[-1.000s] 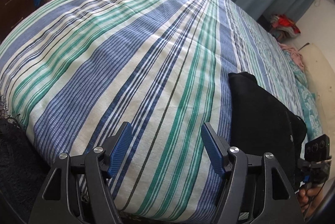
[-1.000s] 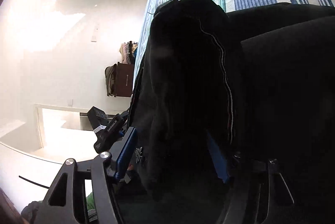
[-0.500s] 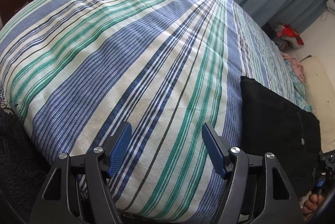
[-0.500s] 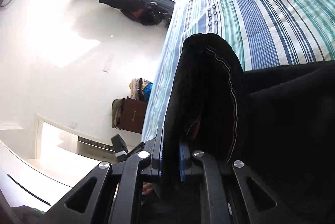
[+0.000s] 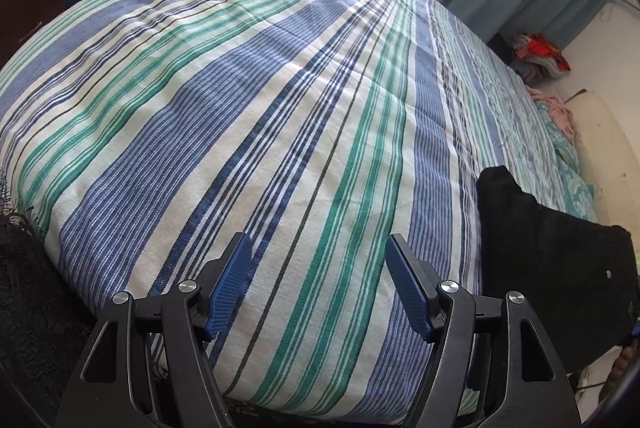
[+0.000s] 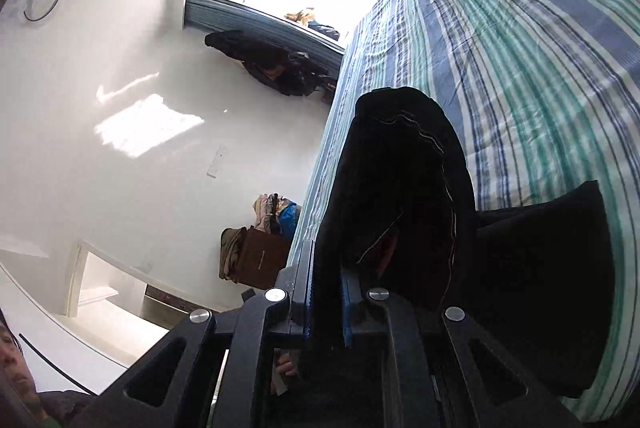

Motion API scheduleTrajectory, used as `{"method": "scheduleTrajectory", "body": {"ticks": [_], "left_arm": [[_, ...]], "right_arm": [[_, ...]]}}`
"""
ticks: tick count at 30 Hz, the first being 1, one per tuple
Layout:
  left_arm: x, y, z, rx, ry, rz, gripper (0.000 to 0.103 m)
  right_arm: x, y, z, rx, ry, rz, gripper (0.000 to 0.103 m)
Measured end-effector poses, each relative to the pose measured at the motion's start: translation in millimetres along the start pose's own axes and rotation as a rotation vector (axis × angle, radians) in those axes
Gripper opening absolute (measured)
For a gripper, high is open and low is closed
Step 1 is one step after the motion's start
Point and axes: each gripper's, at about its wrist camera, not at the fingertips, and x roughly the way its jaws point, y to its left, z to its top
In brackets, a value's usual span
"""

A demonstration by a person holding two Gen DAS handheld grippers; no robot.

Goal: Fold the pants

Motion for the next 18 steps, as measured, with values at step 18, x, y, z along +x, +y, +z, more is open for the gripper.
{"method": "scheduleTrajectory", "body": {"ticks": [18], "left_arm": [[-33.5,-122.0,-51.5,0.46,-0.073,-0.051,0.072]], "right_arm": [[-46.3,-64.9,-7.9,-0.094,-0.047,-0.55,0.032]]}}
